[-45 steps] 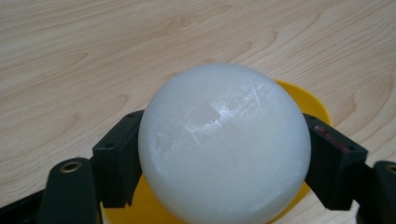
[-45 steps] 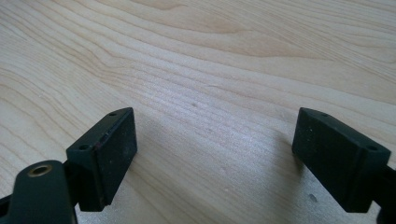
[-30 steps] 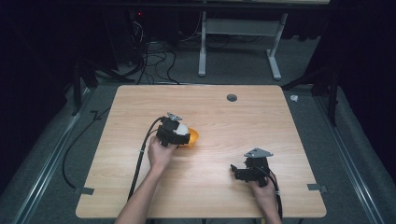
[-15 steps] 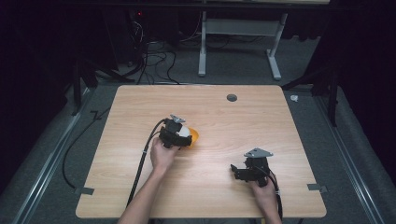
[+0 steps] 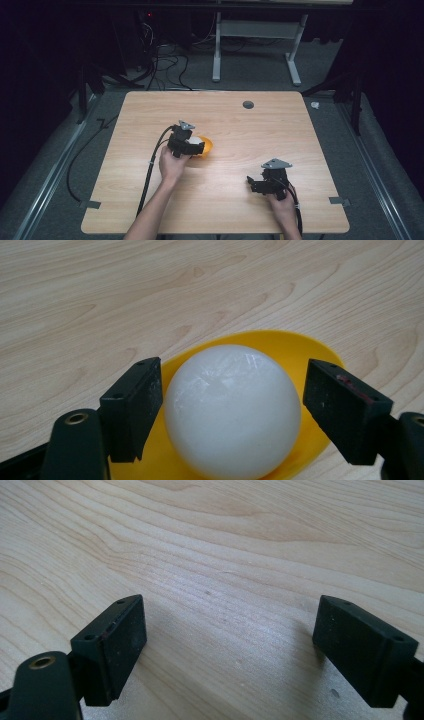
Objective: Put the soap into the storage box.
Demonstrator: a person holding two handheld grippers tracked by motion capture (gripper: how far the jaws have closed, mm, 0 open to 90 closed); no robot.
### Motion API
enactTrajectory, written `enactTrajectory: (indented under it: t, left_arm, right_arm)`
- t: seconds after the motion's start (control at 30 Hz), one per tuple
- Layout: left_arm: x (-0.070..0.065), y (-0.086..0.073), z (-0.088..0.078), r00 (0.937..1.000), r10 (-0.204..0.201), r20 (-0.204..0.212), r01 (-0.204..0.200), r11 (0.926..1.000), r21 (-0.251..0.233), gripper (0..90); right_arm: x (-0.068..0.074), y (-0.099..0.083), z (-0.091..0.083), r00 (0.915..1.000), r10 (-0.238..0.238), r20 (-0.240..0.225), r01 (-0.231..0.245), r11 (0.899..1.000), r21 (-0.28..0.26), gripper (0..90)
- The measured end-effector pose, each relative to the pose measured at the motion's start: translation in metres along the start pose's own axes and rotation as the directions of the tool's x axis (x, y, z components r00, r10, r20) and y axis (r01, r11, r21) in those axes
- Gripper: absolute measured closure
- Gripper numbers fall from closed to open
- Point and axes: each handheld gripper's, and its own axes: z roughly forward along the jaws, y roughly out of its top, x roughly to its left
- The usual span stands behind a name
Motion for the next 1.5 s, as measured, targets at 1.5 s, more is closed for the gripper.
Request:
enactTrajectory:
  t: [1.5]
  left_arm:
    - [0.013,-0.010,-0.064,0.9982,-0.024,0.055,0.030,0.9941,-0.104,21.9]
  right_arm:
    - [0.000,0.000,0.000,1.0000,0.003,-0.001,-0.003,1.000,-0.001,14.7]
